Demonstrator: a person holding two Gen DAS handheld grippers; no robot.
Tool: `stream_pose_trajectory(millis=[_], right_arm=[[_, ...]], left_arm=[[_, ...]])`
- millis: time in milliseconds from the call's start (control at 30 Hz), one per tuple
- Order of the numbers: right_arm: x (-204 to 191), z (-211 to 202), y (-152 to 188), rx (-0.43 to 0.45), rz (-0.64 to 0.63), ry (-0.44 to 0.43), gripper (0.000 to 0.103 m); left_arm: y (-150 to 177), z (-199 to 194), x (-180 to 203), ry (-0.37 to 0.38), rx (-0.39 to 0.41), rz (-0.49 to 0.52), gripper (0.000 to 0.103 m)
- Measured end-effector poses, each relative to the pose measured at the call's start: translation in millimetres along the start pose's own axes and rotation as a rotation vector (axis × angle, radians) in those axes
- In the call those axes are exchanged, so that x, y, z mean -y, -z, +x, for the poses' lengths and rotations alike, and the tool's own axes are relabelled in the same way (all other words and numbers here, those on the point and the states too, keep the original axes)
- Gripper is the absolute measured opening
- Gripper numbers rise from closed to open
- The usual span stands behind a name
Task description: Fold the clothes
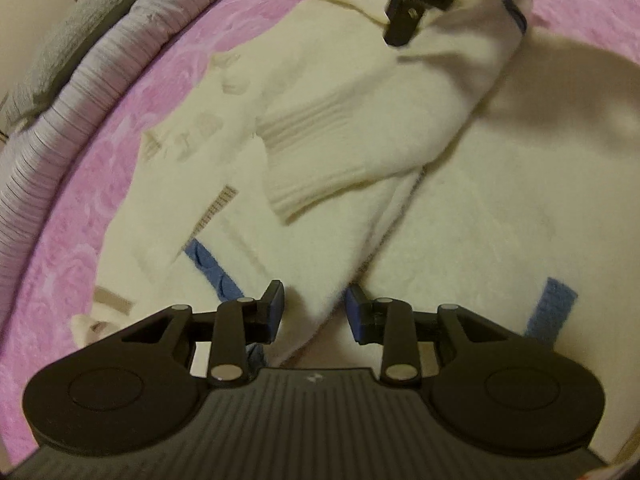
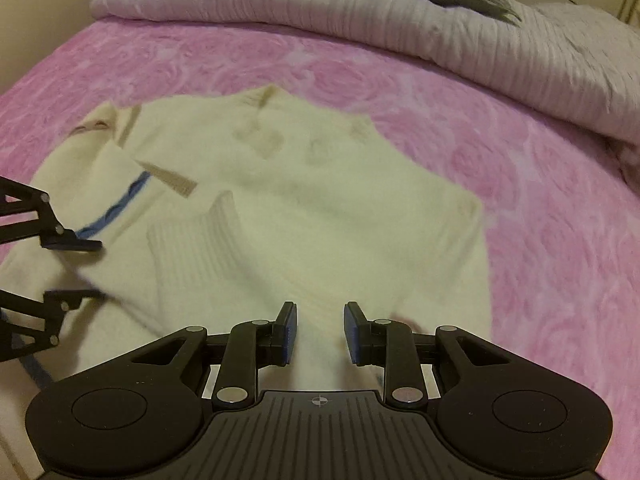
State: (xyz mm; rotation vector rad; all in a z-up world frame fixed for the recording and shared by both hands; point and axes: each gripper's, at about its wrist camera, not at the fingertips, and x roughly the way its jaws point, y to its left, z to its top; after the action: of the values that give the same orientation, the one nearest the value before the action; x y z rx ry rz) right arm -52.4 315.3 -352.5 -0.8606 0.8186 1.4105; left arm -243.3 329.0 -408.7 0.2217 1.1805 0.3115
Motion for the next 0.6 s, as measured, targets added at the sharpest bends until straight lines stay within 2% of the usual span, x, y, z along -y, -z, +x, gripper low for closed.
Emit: stream_pose_trajectory(millis=[33,67,100,133,200,267,300,367,400,433,533,567,600], right_arm=[[2,8,-2,-0.030,0.010,-0.029,0.035],[3,16,-3,-0.060,0.019,-0.059,0.050],[5,25,-2,-0.093,0.034,-0.099,0.091],[4,34,3,-0.129,0.033,-0.129,0.101],[4,52,12,-0.201,0.031,-0.186,0.100],[-2,45,15,-0.164,0.010,-0.164,0.091],[-5,41,17,-0.145,-0.001,-0.153,0.079],[-7,25,18,-0.095,0.004,-0.114,0.052],[-7,17,19,-0.065,0.006,-0.093,0.028],[2,7,24,-0.027,0.061,-0.093,0.019],[28,-24,36,0.091,0.230,-0.094,0.013],[37,-35,40,0.130,0.286,-0.094,0.013],[55,-53,48,0.202,0.405,-0.068,0.013]], left_arm=[[0,1,-1,0.010,0.001,-0.012,0.030],[0,2,-3,0.020,0.005,-0.026,0.030],[0,2,-4,0.030,0.008,-0.041,0.030],[1,3,-6,0.041,0.013,-0.054,0.030],[4,4,-11,0.067,0.025,-0.079,0.029],[4,3,-15,0.089,0.034,-0.107,0.023],[4,3,-18,0.099,0.037,-0.121,0.020],[4,1,-22,0.110,0.046,-0.147,0.006],[2,-3,-25,0.098,0.057,-0.161,0.006],[1,-9,-30,0.095,0.074,-0.188,0.006],[8,-37,-66,0.043,0.156,-0.353,0.006],[13,-50,-82,0.008,0.187,-0.424,0.006],[26,-67,-103,-0.061,0.217,-0.525,0.006]])
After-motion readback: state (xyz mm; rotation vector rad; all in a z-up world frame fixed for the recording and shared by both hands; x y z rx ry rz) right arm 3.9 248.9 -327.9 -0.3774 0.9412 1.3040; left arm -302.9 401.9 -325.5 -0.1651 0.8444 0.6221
